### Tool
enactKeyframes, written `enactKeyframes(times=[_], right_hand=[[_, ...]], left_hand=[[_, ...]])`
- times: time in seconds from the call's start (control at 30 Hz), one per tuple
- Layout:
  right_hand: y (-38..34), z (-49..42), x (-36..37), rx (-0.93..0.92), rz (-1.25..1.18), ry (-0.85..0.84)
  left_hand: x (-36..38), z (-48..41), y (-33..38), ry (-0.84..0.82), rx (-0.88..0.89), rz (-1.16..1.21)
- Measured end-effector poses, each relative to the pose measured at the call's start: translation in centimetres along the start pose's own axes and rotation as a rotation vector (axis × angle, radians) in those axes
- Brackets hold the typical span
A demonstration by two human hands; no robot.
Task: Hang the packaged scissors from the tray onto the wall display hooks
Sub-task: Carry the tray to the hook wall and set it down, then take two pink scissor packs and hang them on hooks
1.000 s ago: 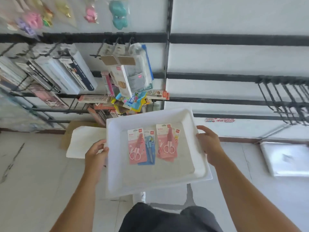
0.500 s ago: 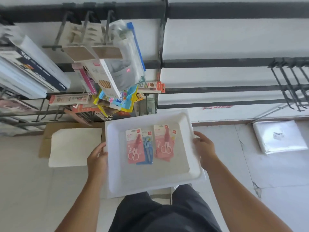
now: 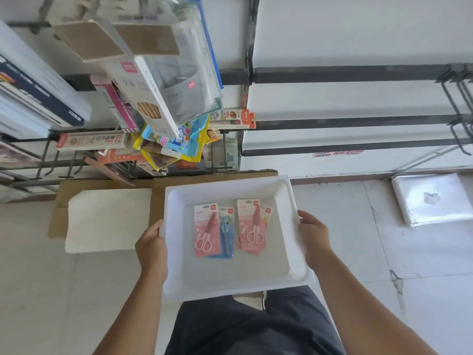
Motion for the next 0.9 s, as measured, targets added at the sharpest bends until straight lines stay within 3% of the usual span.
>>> enactKeyframes(times=[0.27,0.43,0.53,0.7,0.9], right_hand=[[0.5,-0.1,0.7,-0.062,0.040,0.021],[1.1,0.7,2.9,-0.364,0.222,0.076],[1.4,-0.1,5.1,-0.472,0.250,-0.010],[2.8,0.2,6.6,-0.272,0.116,-0.096],[6.4,-1.2,8.2,-0.115,0.226,-0.100]], left_hand=[[1.0,-1.2,0.7,-0.032,0.046,-0.139],[1.7,-1.0,1.7,0.220,0.243,-0.455],[4.6,-0.8,2.3,0.154,0.409,-0.343],[7.1,1.0,1.7,-0.034,0.390,-0.338],[10.5,-1.5,-1.1,-0.183,0.225,-0.744]])
Point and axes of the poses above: each hand's wrist, its own z-axis away from the middle knuckle, its own x-axis out of the palm, y = z × x, the point moved 3 cm from there along -z, towards the middle knuckle, and after that the axes turned 13 degrees about -z, right-handed, at the moved point
